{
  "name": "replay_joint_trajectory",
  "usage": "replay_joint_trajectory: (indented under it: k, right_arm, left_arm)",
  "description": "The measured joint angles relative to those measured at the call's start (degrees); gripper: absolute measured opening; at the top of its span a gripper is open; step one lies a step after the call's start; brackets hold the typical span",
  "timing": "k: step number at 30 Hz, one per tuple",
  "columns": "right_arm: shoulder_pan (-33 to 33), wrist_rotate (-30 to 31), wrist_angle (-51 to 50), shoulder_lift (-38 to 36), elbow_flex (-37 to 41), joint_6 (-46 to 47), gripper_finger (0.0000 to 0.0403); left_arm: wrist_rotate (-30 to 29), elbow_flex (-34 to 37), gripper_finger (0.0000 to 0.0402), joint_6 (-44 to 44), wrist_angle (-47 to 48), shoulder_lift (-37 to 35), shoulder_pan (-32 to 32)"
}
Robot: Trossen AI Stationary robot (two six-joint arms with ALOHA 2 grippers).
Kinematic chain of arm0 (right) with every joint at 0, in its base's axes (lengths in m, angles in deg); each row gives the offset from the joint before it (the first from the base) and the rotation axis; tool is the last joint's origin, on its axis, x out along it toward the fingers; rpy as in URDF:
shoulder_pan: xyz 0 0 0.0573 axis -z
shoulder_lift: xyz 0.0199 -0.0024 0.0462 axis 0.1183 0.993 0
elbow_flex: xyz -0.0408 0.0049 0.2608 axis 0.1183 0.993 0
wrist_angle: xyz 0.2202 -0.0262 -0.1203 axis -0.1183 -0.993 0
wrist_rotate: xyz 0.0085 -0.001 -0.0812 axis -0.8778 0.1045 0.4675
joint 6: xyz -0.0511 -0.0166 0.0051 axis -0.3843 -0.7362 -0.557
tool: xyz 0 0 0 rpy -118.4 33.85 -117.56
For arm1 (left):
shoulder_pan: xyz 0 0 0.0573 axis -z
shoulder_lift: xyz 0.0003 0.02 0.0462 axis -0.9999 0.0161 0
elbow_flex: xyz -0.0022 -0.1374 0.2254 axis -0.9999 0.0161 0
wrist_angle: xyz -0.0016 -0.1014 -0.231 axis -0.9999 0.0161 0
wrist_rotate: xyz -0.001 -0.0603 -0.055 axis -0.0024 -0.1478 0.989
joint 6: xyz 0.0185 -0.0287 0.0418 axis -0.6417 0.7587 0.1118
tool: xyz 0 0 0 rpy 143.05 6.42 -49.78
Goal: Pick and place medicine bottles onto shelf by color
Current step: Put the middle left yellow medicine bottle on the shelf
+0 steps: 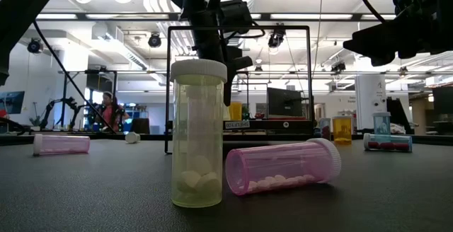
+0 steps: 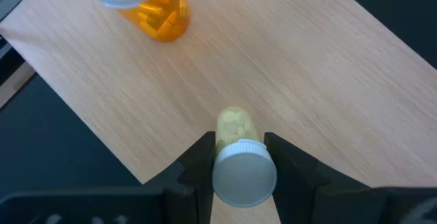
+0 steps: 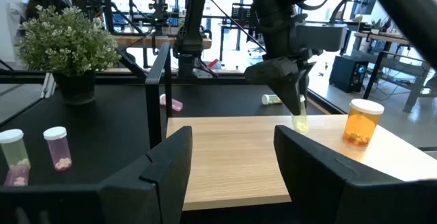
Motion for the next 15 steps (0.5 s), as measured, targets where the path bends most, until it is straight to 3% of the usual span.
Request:
replay_joint_trajectory:
  k: [15]
  right_arm:
    - [0.0,0.0,0.0,0.0,0.0,0.0,0.0199]
  left_arm:
    - [0.3,-0.8,0.0094,1.5,2.7,-0.3,-1.0]
